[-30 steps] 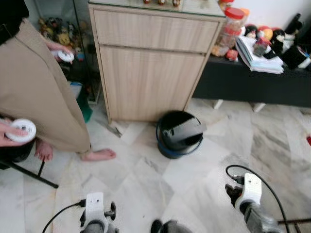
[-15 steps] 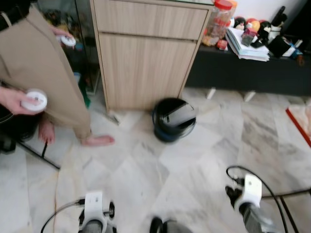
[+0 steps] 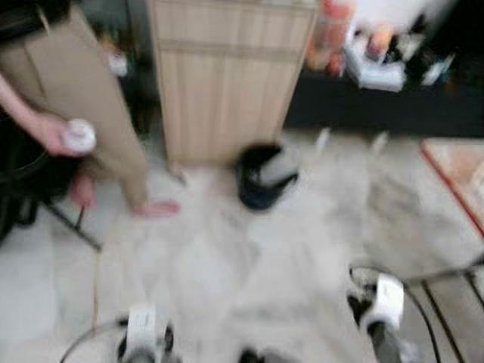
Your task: Picking trash to rubbish bin
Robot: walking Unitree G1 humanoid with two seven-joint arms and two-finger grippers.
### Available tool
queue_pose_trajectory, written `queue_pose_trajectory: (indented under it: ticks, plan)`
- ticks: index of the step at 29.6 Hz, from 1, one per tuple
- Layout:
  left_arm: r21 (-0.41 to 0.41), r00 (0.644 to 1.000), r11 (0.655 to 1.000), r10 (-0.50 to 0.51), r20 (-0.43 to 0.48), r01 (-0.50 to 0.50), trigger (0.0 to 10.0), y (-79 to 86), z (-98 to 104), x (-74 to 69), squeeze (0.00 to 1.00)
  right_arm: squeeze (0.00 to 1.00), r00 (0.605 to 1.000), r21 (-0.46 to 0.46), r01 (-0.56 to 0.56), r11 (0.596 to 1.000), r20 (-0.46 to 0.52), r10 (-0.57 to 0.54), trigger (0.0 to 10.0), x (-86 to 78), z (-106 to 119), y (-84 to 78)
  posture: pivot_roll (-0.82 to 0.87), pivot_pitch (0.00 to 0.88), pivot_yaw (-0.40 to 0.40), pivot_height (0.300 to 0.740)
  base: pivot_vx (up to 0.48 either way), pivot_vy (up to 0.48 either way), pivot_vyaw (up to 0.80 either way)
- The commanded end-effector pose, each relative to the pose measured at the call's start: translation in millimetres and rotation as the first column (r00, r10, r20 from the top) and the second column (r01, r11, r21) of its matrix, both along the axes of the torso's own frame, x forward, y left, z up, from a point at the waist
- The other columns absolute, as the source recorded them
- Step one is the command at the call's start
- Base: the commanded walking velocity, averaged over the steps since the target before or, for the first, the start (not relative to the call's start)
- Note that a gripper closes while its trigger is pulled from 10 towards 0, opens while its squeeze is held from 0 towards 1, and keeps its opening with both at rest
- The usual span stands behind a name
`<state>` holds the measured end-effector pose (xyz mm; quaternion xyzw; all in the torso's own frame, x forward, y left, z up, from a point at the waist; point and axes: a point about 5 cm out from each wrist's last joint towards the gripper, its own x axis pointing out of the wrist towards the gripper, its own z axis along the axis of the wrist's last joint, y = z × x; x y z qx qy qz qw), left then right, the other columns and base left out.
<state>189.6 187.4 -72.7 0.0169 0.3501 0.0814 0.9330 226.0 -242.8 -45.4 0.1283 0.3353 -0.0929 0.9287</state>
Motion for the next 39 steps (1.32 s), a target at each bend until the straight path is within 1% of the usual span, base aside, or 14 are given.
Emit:
queue_pose_trajectory:
  ticks: [1, 4, 7, 8, 16, 19, 24, 29, 31, 32, 33, 37, 38, 39]
  plan:
    - [-0.021, 0.997, 1.0, -0.009, -0.08, 0.007, 10.0, -9.3, -10.6, -15.8, 0.0, 0.0, 1.0, -0.004, 0.021, 1.0, -0.006, -0.021, 10.0, -1.3, 0.2, -4.2, 0.01, 0.151, -0.167, 0.74, 0.0, 0.0, 0.0]
    - [-0.029, 0.995, 1.0, -0.014, -0.097, 0.011, 10.0, -13.1, -12.6, -18.5, 0.0, 0.0, 0.999, -0.009, 0.029, 1.0, -0.019, -0.029, 10.0, -4.4, -1.4, -6.4, 0.0, 0.15, -0.186, 0.74, 0.0, 0.0, 0.0]
    - [-0.039, 0.993, 0.999, -0.011, -0.117, 0.006, 10.0, -17.0, -14.6, -20.9, 0.0, 0.0, 0.999, -0.018, -0.004, 1.0, -0.04, 0.003, 10.0, -8.9, -4.4, -5.5, 0.0, 0.148, -0.196, 0.74, 0.0, 0.0, 0.0]
    - [-0.044, 0.992, 0.999, -0.004, -0.123, -0.002, 10.0, -18.1, -15.3, -21.9, 0.0, 0.0, 0.999, -0.016, 0.006, 1.0, -0.043, -0.006, 10.0, -10.4, -5.0, -6.6, -0.01, 0.147, -0.204, 0.74, 0.0, 0.0, 0.0]
    - [-0.063, 0.986, 0.998, 0.014, -0.167, -0.025, 10.0, -24.4, -20.4, -31.2, 0.0, 0.0, 0.999, -0.025, 0.009, 1.0, -0.05, -0.01, 10.0, -14.2, -5.2, -12.7, -0.04, 0.152, -0.236, 0.74, 0.0, 0.0, 0.0]
    - [-0.067, 0.985, 0.997, 0.015, -0.172, -0.027, 10.0, -26.1, -20.9, -31.8, 0.0, 0.0, 0.998, -0.031, 0.011, 0.999, -0.054, -0.013, 10.0, -14.9, -4.7, -15.5, -0.05, 0.168, -0.249, 0.74, 0.0, 0.0, 0.0]
    - [-0.071, 0.985, 0.997, 0.028, -0.169, -0.041, 10.0, -26.3, -20.4, -30.7, 0.0, 0.0, 0.998, -0.034, 0.021, 0.999, -0.055, -0.023, 10.0, -14.7, -4.0, -17.7, -0.04, 0.185, -0.246, 0.74, 0.0, 0.0, 0.0]
    - [-0.054, 0.985, 0.998, 0.026, -0.169, -0.036, 10.0, -20.3, -19.9, -30.1, 0.0, 0.0, 0.997, -0.027, 0.041, 0.999, -0.062, -0.042, 10.0, -15.5, -6.2, -13.7, -0.03, 0.184, -0.214, 0.74, 0.0, 0.0, 0.0]
    - [-0.035, 0.986, 0.999, 0.021, -0.168, -0.027, 10.0, -12.8, -18.8, -28.7, 0.0, 0.0, 0.997, -0.013, 0.062, 0.998, -0.056, -0.062, 10.0, -14.8, -7.5, -8.7, -0.01, 0.173, -0.159, 0.74, 0.0, 0.0, 0.0]
    - [-0.035, 0.986, 0.999, 0.021, -0.168, -0.027, 10.0, -12.8, -18.8, -28.7, 0.0, 0.0, 0.997, -0.013, 0.062, 0.998, -0.056, -0.062, 10.0, -14.8, -7.5, -8.7, -0.01, 0.173, -0.159, 0.74, 0.0, 0.0, 0.0]
    - [-0.025, 0.986, 1.0, 0.009, -0.167, -0.013, 10.0, -9.2, -17.9, -27.0, 0.0, 0.0, 0.996, -0.001, 0.078, 0.997, -0.05, -0.078, 10.0, -14.8, -8.5, -5.6, -0.01, 0.164, -0.135, 0.74, 0.0, 0.0, 0.0]
    - [-0.004, 0.985, 1.0, -0.022, -0.17, 0.022, 10.0, -2.2, -15.6, -22.2, 0.0, 0.0, 0.992, 0.021, 0.114, 0.993, -0.05, -0.112, 10.0, -15.9, -11.6, 2.1, 0.0, 0.143, -0.093, 0.74, 0.0, 0.0, 0.0]
    - [-0.004, 0.985, 1.0, -0.022, -0.17, 0.022, 10.0, -2.2, -15.6, -22.2, 0.0, 0.0, 0.992, 0.021, 0.114, 0.993, -0.05, -0.112, 10.0, -15.9, -11.6, 2.1, 0.0, 0.143, -0.093, 0.74, 0.0, 0.0, 0.0]
    - [0.006, 0.986, 0.999, -0.031, -0.165, 0.033, 10.0, 1.3, -13.6, -18.3, 0.0, 0.0, 0.991, 0.029, 0.122, 0.992, -0.057, -0.121, 10.0, -17.5, -13.7, 6.3, 0.0, 0.135, -0.074, 0.74, 0.0, 0.0, 0.0]
